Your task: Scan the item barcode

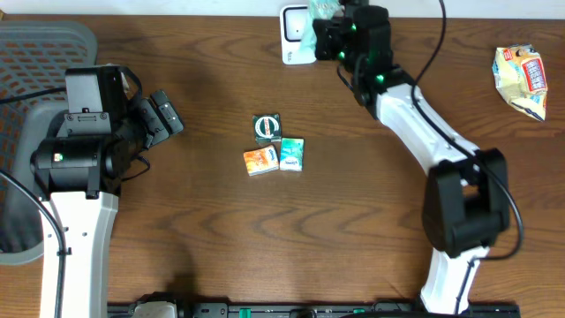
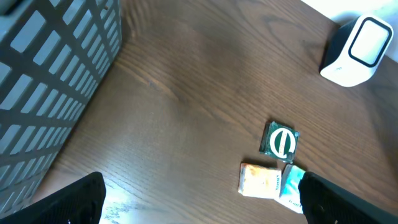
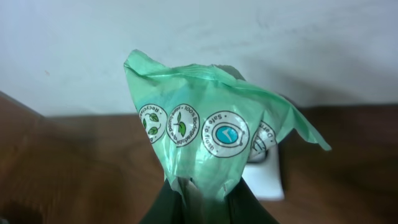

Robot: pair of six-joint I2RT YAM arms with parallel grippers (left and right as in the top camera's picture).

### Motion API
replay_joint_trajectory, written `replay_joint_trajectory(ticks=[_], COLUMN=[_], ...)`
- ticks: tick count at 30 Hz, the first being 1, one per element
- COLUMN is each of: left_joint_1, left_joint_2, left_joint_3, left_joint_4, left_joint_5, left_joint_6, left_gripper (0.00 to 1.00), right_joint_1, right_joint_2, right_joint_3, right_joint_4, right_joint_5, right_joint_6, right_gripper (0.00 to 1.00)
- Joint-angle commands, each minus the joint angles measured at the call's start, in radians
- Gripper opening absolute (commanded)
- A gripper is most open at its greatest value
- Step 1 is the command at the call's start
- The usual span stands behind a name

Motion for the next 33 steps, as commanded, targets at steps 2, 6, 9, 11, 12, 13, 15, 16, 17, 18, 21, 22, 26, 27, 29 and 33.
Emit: replay_joint_trajectory(ticks=[2,6,9,11,12,13,15,16,17,18,21,22,26,27,29,33], left_joint_1=[0.006,0.006,0.006,0.006,0.006,0.006,0.006,0.006,0.006,0.006,0.006,0.006,0.006,0.006,0.006,0.006], left_joint_2=[-0.001,-0.001,-0.001,-0.001,-0.001,-0.001,-0.001,-0.001,-0.001,-0.001,-0.001,-0.001,-0.001,-0.001,-0.001,-0.001], left_joint_3=[0.009,0.009,0.009,0.009,0.009,0.009,0.009,0.009,0.009,0.009,0.009,0.009,0.009,0.009,0.009,0.009], left_joint_4=[-0.001,0.000,0.000,-0.001,0.000,0.000,-0.001,-0.001,-0.001,-0.001,0.000,-0.001,-0.001,0.000,-0.001,-0.001], left_joint_5=[-0.010,-0.009,-0.010,-0.010,-0.010,-0.010,-0.010,-0.009,-0.010,-0.010,-0.010,-0.010,-0.009,-0.010,-0.010,-0.010], left_joint_6=[0.013,0.013,0.013,0.013,0.013,0.013,0.013,0.013,0.013,0.013,0.013,0.013,0.013,0.013,0.013,0.013], left_gripper=[0.98,0.98,0.98,0.98,0.98,0.98,0.98,0.98,0.98,0.98,0.98,0.98,0.98,0.98,0.97,0.98], right_joint_1=[0.010,0.011,0.011,0.011,0.011,0.011,0.010,0.009,0.008,0.008,0.006,0.004,-0.018,-0.028,-0.055,-0.124], right_joint_2=[0.162,0.313,0.398,0.430,0.438,0.440,0.440,0.439,0.439,0.438,0.436,0.435,0.421,0.415,0.407,0.404], right_joint_3=[0.197,0.401,0.521,0.565,0.572,0.573,0.573,0.573,0.573,0.576,0.598,0.612,0.692,0.716,0.763,0.826], right_joint_4=[-0.024,-0.113,-0.188,-0.231,-0.237,-0.243,-0.263,-0.269,-0.271,-0.277,-0.312,-0.331,-0.442,-0.479,-0.552,-0.727], right_joint_5=[-0.010,-0.041,-0.060,-0.056,-0.056,-0.056,-0.048,-0.049,-0.049,-0.048,-0.048,-0.049,0.000,0.030,0.069,0.149], right_joint_6=[0.064,0.085,0.085,0.085,0.085,0.085,0.079,0.060,0.045,0.019,-0.030,-0.050,-0.101,-0.104,-0.143,-0.262], right_gripper=[0.01,0.01,0.01,0.01,0.01,0.01,0.01,0.01,0.01,0.01,0.01,0.01,0.01,0.01,0.01,0.01])
